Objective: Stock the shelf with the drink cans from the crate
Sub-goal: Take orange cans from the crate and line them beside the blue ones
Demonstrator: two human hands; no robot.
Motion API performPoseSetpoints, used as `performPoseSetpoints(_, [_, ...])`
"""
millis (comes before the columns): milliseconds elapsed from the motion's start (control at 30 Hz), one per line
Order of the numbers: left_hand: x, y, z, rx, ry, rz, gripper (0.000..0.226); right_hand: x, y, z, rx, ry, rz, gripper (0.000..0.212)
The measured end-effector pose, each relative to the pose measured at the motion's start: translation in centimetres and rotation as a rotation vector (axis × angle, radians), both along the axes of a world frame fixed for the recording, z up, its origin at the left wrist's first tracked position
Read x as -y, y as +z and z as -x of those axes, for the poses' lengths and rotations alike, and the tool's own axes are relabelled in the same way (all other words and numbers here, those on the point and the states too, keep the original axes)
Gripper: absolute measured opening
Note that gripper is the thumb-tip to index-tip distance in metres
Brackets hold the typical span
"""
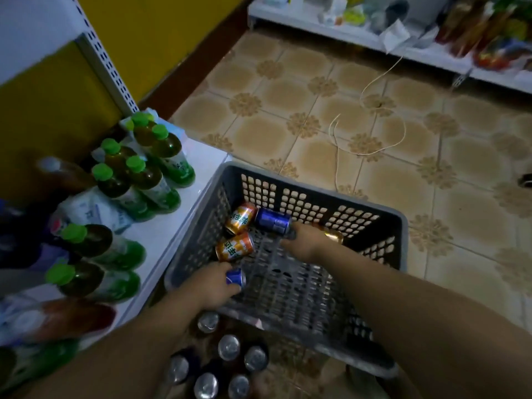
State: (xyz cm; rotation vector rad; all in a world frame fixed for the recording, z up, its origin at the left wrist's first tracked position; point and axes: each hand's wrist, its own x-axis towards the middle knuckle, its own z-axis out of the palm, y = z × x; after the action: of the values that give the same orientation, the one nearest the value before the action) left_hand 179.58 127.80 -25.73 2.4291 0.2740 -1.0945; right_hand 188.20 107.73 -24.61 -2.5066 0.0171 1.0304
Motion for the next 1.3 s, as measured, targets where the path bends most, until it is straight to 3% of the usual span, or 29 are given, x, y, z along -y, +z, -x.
performPoseSetpoints(200, [-3.2, -9.1, -4.0, -0.159, -0.031, -0.015, 0.063, -5.3, -11.6, -1.8, -0.129, 0.148, -0.017, 0.046])
performPoseSetpoints(433, [-4.9, -16.6, -5.2, -0.225, -0.021, -0.059, 0.073, -10.9, -23.6, 0.9, -0.266, 0.380, -0.040, 0.082])
performPoseSetpoints(600, [-5.6, -17.4, -4.9, -0.242, 0.086, 0.036, 0.072, -11.2, -24.6, 3.0, -0.215, 0.240, -0.102, 0.063])
performPoseSetpoints(767, [-6.0, -12.8, -4.6, -0.164, 0.392, 0.237, 0.072, -7.4, -17.6, 3.5, -0.239, -0.327, -0.256, 0.042])
performPoseSetpoints(867, [-5.4, -7.8, -3.5, -0.061, 0.535, 0.415, 0.069, -5.8, -11.7, 4.4, -0.288, -0.751, -0.489, 0.031])
performPoseSetpoints(1000, [-4.0, 0.1, -1.4, 0.069, 0.682, 0.686, 0.059, -6.2, -2.6, 6.4, -0.374, -0.973, -0.880, 0.032])
performPoseSetpoints(1133, [-3.5, 9.5, 1.4, 0.244, 0.854, 0.922, 0.051, -7.4, 5.6, 9.2, -0.324, -0.838, -1.136, 0.051])
performPoseSetpoints(1233, [-4.1, 16.7, 3.8, 0.418, 0.893, 0.993, 0.050, -8.5, 11.6, 11.5, -0.153, -0.594, -1.115, 0.078])
performPoseSetpoints(1300, [-5.0, 21.0, 5.7, 0.535, 0.893, 0.996, 0.040, -9.1, 15.4, 13.1, 0.015, -0.393, -1.041, 0.072])
